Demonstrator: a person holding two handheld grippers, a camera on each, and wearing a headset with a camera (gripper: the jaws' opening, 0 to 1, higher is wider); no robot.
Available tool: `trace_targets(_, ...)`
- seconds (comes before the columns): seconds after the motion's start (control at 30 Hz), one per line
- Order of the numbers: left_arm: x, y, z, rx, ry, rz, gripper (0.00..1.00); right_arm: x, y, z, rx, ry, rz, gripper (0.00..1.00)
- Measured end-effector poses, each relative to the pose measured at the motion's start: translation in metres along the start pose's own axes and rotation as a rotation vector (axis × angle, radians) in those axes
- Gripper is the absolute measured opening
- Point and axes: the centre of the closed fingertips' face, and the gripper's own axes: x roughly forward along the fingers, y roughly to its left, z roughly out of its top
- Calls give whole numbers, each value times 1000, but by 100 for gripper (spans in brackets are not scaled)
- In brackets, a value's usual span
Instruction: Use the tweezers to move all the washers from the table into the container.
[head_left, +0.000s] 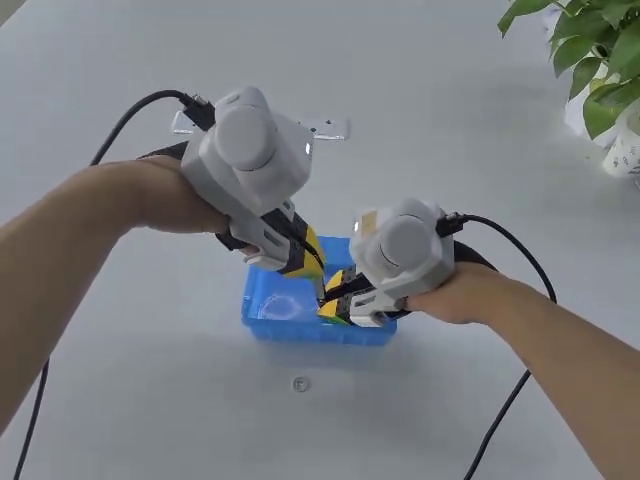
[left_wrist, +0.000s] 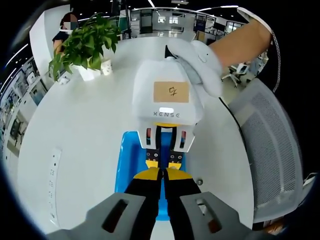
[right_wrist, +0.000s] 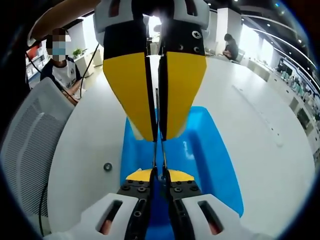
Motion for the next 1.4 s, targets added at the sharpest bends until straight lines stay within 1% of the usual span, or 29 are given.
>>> trace_targets(0.5, -7, -3, 6, 11, -4, 8, 6, -7, 2, 6, -10, -17, -11, 11)
trace_targets(0.97, -21, -7, 18, 29, -1, 27, 6, -21, 3, 19, -25, -40, -38, 11)
trace_targets(1.17, -30, -13, 24, 41, 0, 40, 6, -29, 7, 27, -34, -51, -51, 11)
trace_targets(1.4, -39, -22, 32, 57, 1, 54, 6, -37, 14, 34, -47, -62, -63, 11)
